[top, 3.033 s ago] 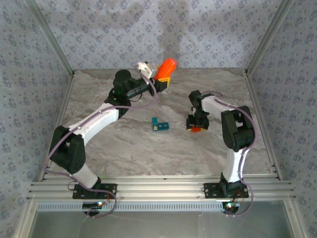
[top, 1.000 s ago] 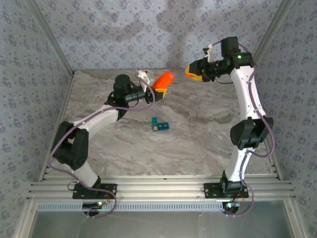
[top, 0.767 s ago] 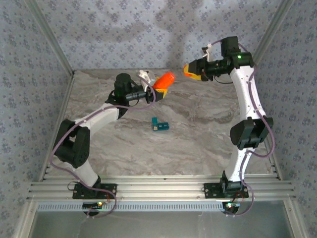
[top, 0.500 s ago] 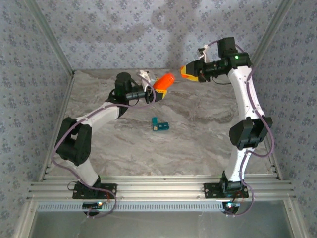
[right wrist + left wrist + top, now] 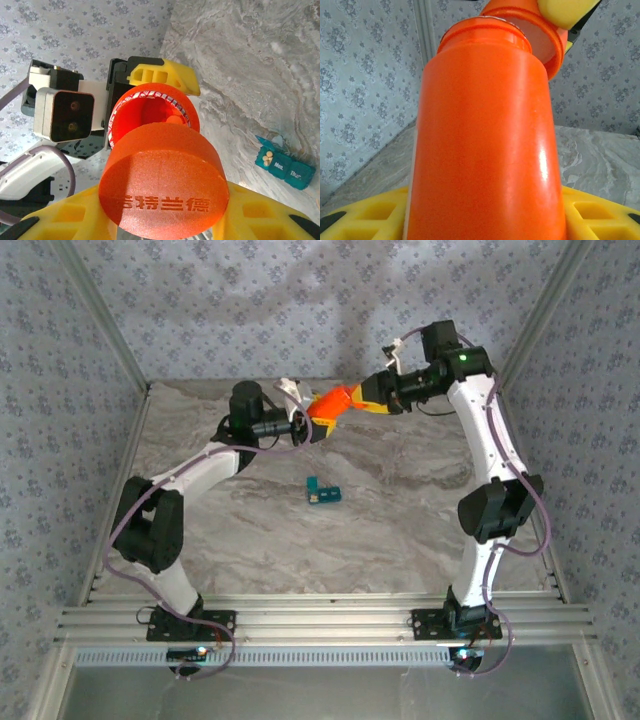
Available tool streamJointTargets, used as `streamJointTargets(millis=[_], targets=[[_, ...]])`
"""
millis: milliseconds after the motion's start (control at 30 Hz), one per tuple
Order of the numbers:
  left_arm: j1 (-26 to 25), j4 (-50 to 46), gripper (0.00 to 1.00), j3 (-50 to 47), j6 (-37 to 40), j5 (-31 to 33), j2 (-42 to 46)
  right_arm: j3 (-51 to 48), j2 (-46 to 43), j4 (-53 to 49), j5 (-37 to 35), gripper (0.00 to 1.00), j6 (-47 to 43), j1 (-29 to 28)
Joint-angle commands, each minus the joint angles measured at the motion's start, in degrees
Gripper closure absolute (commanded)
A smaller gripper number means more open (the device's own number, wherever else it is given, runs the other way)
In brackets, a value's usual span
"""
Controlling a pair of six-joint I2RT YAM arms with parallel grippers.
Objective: Sort the pills into containers
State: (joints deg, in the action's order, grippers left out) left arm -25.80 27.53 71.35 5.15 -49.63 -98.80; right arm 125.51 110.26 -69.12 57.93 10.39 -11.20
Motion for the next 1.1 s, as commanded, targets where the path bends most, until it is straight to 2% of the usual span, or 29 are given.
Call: streamJointTargets(millis=[0, 567, 1067], targets=[[0.49, -0.29, 1.0, 1.82, 1.41, -2.93, -0.52, 1.83, 1.15, -2.16, 1.22, 0.59, -1.51, -0.79], [0.48, -4.72, 1.0, 2.59, 3.8, -7.2, 0.32, 4.42, 3.02, -3.75, 2.67, 0.6, -1.72, -1.56], [0.49, -15.57, 1.0, 6.29, 10.52, -11.15, 0.39, 1.47, 1.83, -6.64, 4.57, 0.6, -5.02, -2.18]])
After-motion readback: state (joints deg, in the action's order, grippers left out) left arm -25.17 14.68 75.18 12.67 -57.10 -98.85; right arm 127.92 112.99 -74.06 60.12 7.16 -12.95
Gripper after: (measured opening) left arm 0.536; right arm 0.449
